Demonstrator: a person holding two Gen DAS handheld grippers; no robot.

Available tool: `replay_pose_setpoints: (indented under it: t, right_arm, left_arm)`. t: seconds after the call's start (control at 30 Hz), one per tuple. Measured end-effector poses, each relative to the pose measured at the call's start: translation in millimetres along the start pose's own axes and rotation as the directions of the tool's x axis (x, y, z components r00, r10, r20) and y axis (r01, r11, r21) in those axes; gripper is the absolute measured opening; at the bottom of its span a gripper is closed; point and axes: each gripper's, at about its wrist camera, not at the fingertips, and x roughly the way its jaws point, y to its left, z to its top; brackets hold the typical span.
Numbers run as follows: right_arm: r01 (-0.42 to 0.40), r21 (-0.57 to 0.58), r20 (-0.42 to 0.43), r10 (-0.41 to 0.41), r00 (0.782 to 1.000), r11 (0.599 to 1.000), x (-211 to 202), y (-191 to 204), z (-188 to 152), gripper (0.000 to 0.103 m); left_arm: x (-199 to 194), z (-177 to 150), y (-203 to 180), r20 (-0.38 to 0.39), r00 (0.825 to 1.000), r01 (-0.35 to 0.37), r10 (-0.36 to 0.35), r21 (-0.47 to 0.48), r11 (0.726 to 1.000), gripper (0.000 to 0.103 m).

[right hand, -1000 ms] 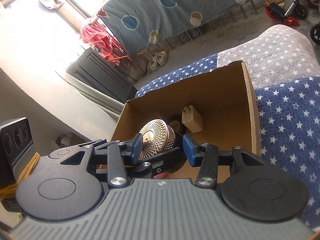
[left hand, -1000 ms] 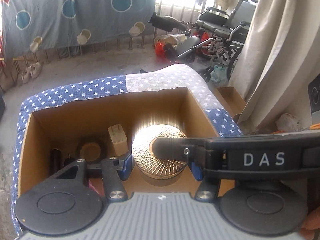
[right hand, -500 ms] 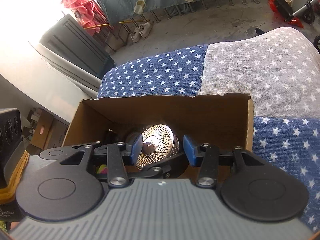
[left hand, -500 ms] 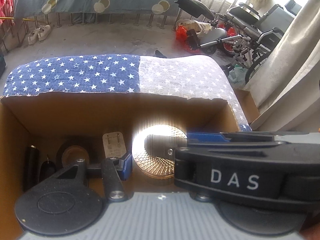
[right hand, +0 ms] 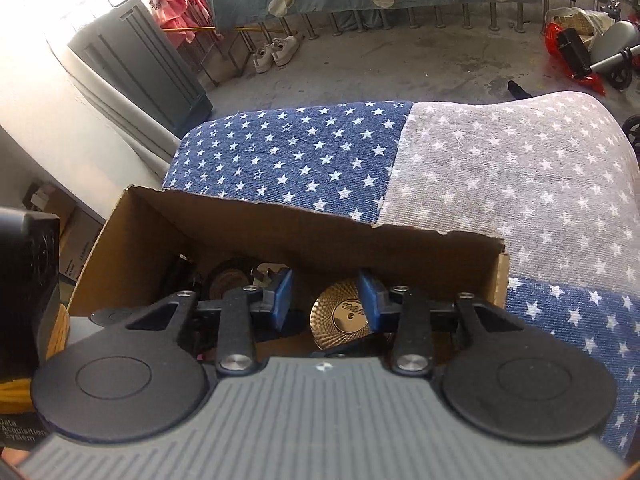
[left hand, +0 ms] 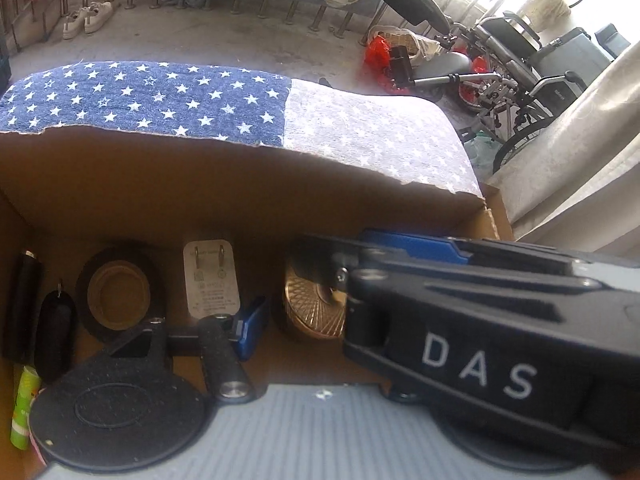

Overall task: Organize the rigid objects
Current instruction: 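Lift the gold round tin into the box and open the right gripper, then move the right gripper to the green dropper bottle and close on it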

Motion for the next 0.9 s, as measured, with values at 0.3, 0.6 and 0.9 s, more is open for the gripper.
replay_pose_setpoints:
  t: [0.3,0.6,0.9]
  right_arm:
    - [-0.042,0.032,0.116,0.038,0.993,0.999,-50,3,-17,0.037]
    - [-0.131,0.087,0.331,0.095,0.939,0.988,-154,14,-85,0.040]
    - [-0.232,0.058,0.399,0.191,0.897,0.971,-200,53,-185,0.043]
  left_arm:
    - [-55,-20,-21,0.059,0.997,0.054,-0.057,0.067,0.996,0.074]
    - [-161,-83,-23,0.220,0.967,0.081,-0.128,0.213,0.974,0.084]
    - [-226,-180,13,0.301,0.944,0.027,-0.140,0.351,0.936,0.091]
